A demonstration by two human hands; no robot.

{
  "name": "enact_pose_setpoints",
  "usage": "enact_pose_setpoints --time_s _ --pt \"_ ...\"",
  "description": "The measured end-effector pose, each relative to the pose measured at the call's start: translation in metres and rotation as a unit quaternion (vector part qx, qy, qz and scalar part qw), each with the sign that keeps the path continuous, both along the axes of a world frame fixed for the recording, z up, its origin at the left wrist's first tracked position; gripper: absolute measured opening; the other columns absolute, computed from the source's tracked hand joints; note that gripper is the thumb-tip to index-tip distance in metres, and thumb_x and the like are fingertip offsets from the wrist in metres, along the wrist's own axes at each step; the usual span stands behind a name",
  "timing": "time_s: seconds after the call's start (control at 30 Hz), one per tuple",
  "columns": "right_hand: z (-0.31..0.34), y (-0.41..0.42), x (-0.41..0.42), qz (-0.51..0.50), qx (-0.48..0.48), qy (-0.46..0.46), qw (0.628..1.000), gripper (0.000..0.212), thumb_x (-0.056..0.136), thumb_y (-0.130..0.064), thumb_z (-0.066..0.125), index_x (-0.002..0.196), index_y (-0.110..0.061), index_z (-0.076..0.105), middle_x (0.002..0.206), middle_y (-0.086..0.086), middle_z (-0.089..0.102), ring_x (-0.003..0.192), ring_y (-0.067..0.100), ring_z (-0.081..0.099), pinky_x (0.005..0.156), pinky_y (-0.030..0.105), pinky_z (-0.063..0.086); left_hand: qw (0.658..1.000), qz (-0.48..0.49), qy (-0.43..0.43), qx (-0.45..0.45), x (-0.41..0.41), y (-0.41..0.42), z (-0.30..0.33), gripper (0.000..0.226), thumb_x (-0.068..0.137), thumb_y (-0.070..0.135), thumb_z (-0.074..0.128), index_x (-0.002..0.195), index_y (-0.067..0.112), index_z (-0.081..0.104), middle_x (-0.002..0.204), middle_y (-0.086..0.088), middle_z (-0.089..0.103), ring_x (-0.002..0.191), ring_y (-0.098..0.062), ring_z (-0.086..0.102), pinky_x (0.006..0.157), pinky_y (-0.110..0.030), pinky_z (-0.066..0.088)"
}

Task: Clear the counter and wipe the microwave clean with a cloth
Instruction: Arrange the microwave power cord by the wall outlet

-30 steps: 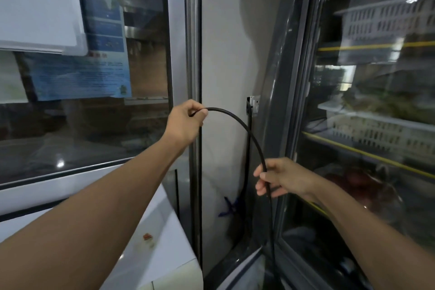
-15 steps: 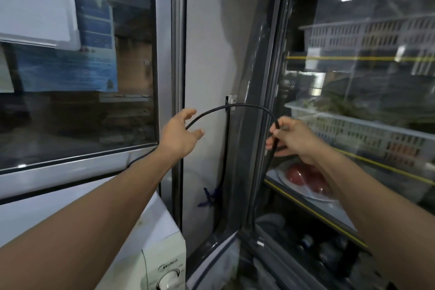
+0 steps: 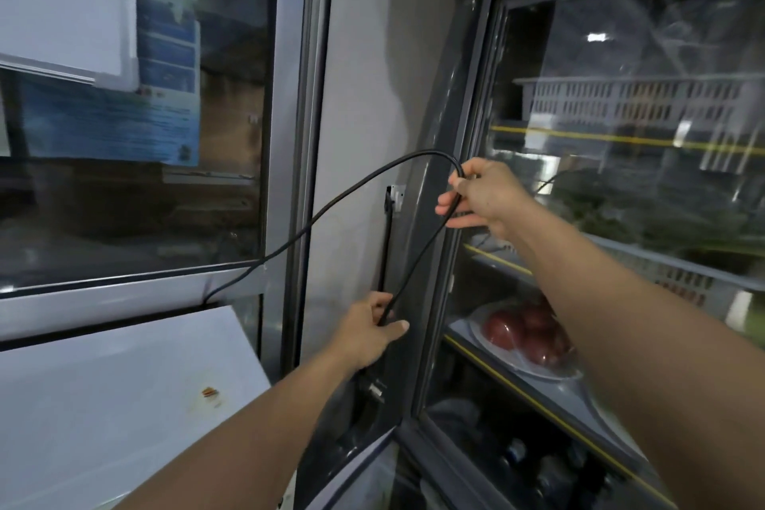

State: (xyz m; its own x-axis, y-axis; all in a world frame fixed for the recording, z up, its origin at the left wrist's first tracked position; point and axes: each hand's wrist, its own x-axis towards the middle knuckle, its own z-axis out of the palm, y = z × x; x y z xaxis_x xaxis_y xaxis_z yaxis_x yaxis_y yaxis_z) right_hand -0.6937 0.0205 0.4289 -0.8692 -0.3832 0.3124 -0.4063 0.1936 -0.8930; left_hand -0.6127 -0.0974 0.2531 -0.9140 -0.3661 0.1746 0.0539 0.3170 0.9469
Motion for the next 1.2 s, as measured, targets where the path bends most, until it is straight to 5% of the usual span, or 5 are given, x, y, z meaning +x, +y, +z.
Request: enact_pose_setpoints --time_s 0.37,0.5,0.67,1.03,1.2 --pt "-0.010 -0.018 -0.060 0.018 -0.066 -0.014 0.998 0.022 0.098 -0.006 0.040 0.080 -0.016 0.049 0.074 0.007 0.060 0.072 0.021 0.066 0.052 0.032 0.053 0.989 0.134 0.054 0.033 -0.011 -0.071 0.030 0.018 0.087 0.013 0.063 0.069 0.012 0.062 0.057 0.000 0.052 0.047 -0.008 0.043 0.049 -0.018 0.039" --pt "-0.023 -0.024 -0.069 0.033 -0.100 -0.028 0.994 0.025 0.095 0.003 0.038 0.085 -0.018 0.047 0.075 0.009 0.058 0.070 0.020 0.066 0.055 0.034 0.055 0.964 0.213 0.065 -0.145 -0.018 -0.110 0.047 0.015 0.082 0.018 0.070 0.068 0.020 0.066 0.073 0.008 0.059 0.068 -0.011 0.056 0.064 -0.017 0.045" --pt "-0.035 -0.031 -0.071 0.040 -0.124 -0.039 0.991 0.022 0.094 0.008 0.041 0.086 -0.013 0.046 0.077 0.009 0.058 0.071 0.021 0.066 0.064 0.034 0.055 0.936 0.240 0.021 -0.256 -0.036 -0.139 0.058 0.006 0.085 0.025 0.067 0.079 0.024 0.067 0.146 -0.004 0.037 0.130 -0.023 0.042 0.105 -0.037 0.036" --pt "-0.055 -0.036 -0.080 0.065 -0.103 -0.080 0.989 0.018 0.091 0.005 0.050 0.102 -0.008 0.046 0.088 0.011 0.060 0.084 0.020 0.066 0.069 0.030 0.054 0.944 0.192 0.037 -0.267 -0.053 -0.160 0.058 0.010 0.087 0.016 0.064 0.088 0.008 0.070 0.090 -0.004 0.068 0.085 -0.016 0.061 0.078 -0.025 0.046" --pt "-0.058 -0.049 -0.089 -0.014 0.121 0.070 0.990 0.081 0.080 -0.018 0.072 0.144 -0.013 0.022 0.138 0.008 0.040 0.130 0.023 0.040 0.107 0.034 0.034 0.932 0.151 0.020 -0.329 -0.048 -0.168 0.063 0.008 0.087 0.016 0.064 0.084 0.010 0.068 0.084 -0.005 0.066 0.079 -0.021 0.062 0.076 -0.033 0.051"
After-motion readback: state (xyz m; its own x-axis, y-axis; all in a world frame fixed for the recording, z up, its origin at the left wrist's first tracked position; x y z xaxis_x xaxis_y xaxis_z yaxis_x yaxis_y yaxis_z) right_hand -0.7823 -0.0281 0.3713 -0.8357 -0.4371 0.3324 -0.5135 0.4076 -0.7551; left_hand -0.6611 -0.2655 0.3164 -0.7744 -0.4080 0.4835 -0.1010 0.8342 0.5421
